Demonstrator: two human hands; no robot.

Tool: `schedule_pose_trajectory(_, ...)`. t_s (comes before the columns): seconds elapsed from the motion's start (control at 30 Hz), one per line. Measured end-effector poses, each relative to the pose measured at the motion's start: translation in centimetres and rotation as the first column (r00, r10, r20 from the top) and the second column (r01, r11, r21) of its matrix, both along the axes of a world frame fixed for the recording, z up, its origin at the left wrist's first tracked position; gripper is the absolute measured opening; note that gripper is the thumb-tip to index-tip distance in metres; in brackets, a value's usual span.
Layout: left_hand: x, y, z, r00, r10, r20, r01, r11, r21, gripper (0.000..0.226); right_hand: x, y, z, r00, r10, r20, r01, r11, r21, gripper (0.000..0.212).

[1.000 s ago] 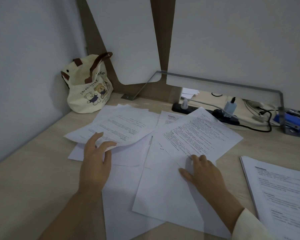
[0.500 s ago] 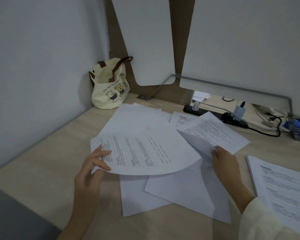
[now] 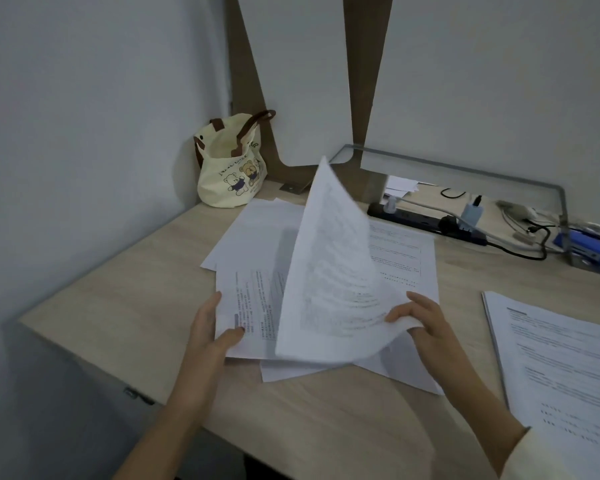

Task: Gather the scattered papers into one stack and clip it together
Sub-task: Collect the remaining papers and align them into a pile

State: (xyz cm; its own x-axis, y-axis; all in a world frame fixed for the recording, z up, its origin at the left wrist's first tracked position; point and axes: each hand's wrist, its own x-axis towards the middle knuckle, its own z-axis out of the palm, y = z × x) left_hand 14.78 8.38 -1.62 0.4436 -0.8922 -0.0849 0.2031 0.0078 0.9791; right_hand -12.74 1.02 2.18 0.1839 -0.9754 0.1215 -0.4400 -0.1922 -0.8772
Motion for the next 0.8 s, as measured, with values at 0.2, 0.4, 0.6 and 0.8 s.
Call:
schedule_pose_trajectory(0.2,0.9,0.2,-0.2,0.992,-0.084,-0.097,0.099,0.982,0.163,0.057,-1.3,0.4,-0.8,0.913,-0.201,0.355,0.076,0.939,0.336,0.033)
schedule_pose_trajectory(0.4,2.7,0.3,-0.1,0.993,-0.111,-0.030,0.115,0.973,0.201,0.059,-3.3,-0.4,-0.6,0.769,-0.343,0.540,-0.093,0.775,0.625,0.038)
schedule_pose_trajectory(0.6,4.8,-0.8,0.3,0.986,-0.168,0.009,0.160,0.954,0.253,0.055,-3.2,-1.6,0.3,0.939,-0.142,0.313,-0.061,0.826,0.560,0.057)
schedule_pose_trajectory(0.8,5.7,-1.8,0.4,0.977,-0.213,0.017,0.200,0.936,0.289,0.054,-1.3,-2.4,0.7,0.999,-0.030,-0.034,0.044,0.825,0.563,0.043)
